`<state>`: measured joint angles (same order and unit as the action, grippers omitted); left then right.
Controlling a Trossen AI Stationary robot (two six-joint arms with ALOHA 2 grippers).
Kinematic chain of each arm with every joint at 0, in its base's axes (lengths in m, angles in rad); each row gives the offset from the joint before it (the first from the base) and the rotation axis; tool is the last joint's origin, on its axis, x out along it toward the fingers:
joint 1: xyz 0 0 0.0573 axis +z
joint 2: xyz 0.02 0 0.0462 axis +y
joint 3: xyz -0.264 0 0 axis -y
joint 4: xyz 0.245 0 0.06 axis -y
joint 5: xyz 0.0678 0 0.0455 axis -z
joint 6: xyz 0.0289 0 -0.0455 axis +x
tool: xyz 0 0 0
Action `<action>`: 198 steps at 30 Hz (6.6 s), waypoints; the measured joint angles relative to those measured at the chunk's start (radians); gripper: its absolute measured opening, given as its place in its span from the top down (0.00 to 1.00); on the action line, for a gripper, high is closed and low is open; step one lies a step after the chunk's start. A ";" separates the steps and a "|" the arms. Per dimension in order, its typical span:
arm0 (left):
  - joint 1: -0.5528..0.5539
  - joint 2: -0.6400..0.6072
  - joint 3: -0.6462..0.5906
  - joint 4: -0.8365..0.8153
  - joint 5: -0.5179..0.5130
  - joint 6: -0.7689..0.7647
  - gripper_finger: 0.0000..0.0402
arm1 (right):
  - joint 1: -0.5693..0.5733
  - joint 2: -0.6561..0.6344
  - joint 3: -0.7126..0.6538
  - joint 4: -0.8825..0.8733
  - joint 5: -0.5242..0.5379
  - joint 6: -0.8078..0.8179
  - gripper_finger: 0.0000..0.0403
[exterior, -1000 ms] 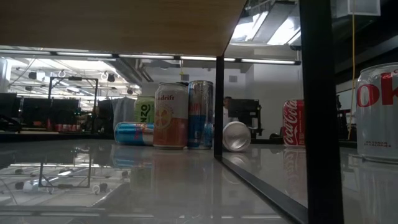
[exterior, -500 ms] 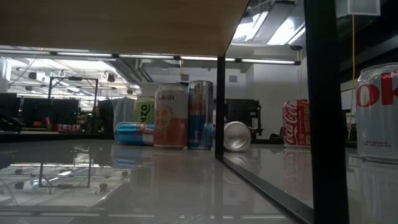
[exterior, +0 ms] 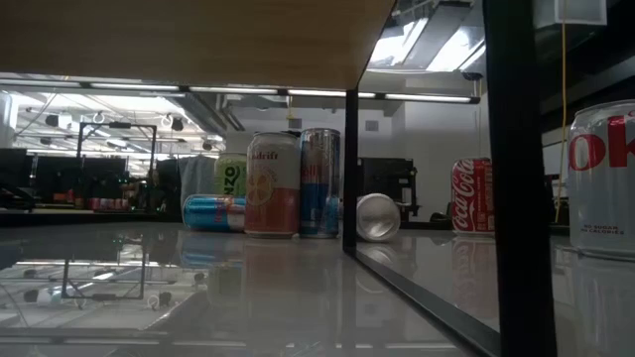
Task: Place canned beverage on shelf
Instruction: Put the blue soda can on the shelf aligned with the blue soda cans
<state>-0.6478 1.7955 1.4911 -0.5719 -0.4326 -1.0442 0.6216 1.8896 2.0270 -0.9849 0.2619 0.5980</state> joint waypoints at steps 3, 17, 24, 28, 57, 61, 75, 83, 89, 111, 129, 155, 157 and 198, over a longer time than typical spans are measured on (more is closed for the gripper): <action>0.003 0.002 0.000 0.001 -0.002 0.000 0.27 | 0.001 -0.002 0.000 -0.001 0.001 0.000 0.26; 0.002 0.002 -0.001 0.003 0.003 0.000 0.27 | 0.000 -0.002 0.000 -0.007 0.006 0.000 0.25; 0.002 0.002 -0.001 0.004 0.003 0.000 0.27 | 0.000 -0.002 0.000 -0.028 -0.047 -0.002 0.25; 0.002 0.002 -0.001 0.004 0.003 0.000 0.27 | 0.000 -0.001 0.000 -0.042 -0.073 -0.003 0.25; 0.002 0.000 0.000 0.005 0.004 0.000 0.27 | 0.163 -0.007 -0.040 -0.320 0.218 -0.071 0.25; 0.002 -0.001 0.000 0.005 0.004 0.000 0.27 | 0.186 -0.007 -0.110 -0.314 0.217 -0.023 0.25; 0.002 -0.001 0.001 0.005 0.004 0.000 0.27 | 0.161 -0.007 -0.283 -0.079 0.328 -0.038 0.25; 0.008 -0.001 0.001 0.006 0.006 0.001 0.27 | 0.135 -0.007 -0.282 -0.011 0.317 -0.087 0.25; 0.012 -0.001 0.002 0.006 0.010 0.004 0.27 | 0.123 -0.007 -0.275 0.057 0.312 -0.160 0.25; 0.013 -0.001 0.002 0.004 0.009 0.007 0.27 | 0.124 -0.007 -0.214 0.032 0.261 -0.187 0.25; 0.014 -0.001 0.002 0.003 0.011 0.007 0.27 | 0.124 -0.007 -0.214 0.050 0.272 -0.210 0.45; 0.015 -0.001 0.001 0.007 0.006 0.007 0.27 | 0.124 -0.007 -0.214 0.101 0.303 -0.212 0.30; 0.015 -0.001 0.001 0.007 0.006 0.007 0.27 | 0.124 -0.007 -0.214 0.099 0.304 -0.211 0.36; 0.015 -0.001 0.001 0.006 0.033 0.007 0.27 | 0.122 -0.007 -0.214 0.097 0.262 -0.211 0.46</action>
<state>-0.6331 1.7947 1.4921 -0.5661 -0.3998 -1.0370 0.7437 1.8824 1.8130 -0.8875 0.5242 0.3874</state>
